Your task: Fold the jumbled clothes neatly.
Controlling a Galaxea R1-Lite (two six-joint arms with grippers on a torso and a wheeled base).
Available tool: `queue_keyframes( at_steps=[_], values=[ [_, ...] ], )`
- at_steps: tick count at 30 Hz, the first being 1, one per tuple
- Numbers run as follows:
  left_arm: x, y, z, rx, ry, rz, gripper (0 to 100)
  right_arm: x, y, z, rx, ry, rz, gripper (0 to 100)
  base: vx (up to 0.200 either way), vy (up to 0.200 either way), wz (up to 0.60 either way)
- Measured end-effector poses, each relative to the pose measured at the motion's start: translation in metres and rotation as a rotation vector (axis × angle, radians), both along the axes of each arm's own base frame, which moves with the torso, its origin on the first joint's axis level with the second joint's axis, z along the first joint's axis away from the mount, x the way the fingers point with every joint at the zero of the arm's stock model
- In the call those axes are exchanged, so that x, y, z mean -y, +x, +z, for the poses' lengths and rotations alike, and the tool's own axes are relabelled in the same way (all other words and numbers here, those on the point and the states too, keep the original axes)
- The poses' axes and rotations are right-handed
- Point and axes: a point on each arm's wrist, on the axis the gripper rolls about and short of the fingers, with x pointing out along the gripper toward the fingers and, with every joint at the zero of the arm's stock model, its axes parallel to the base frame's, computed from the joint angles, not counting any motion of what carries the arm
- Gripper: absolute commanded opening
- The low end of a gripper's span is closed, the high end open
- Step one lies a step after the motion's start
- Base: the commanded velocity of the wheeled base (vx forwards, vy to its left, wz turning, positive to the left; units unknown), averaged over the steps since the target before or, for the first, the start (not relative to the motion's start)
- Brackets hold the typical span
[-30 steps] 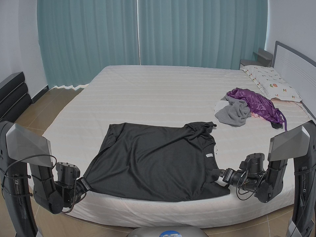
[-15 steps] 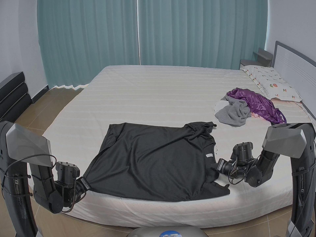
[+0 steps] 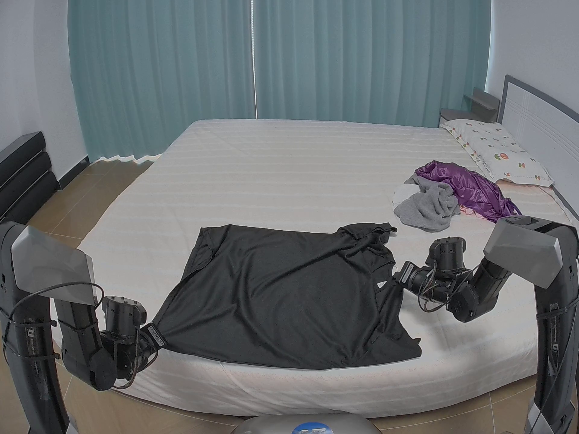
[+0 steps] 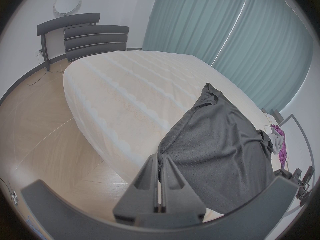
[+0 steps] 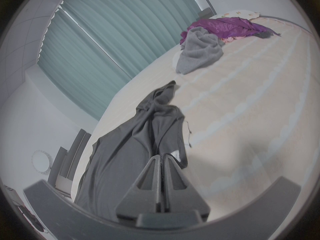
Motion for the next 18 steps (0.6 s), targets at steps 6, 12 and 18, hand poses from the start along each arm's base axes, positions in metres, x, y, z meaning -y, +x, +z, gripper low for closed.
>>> queue_keyframes(
  at_steps=[6, 12, 18],
  values=[
    [0.0, 0.0, 0.0, 0.001, 0.0, -0.001, 0, 0.0, 0.024, 0.014, 0.068, -0.012, -0.054, 0, 0.0, 0.0, 0.0],
    [0.0, 0.001, 0.0, 0.002, -0.001, 0.0, 0, -0.002, 0.046, 0.018, 0.099, -0.052, -0.101, 0, 0.0, 0.0, 0.0],
    [0.0, 0.001, 0.0, 0.001, -0.005, 0.0, 0, -0.001, 0.054, -0.001, 0.086, -0.08, -0.1, 100, 0.0, 0.0, 0.0]
  ],
)
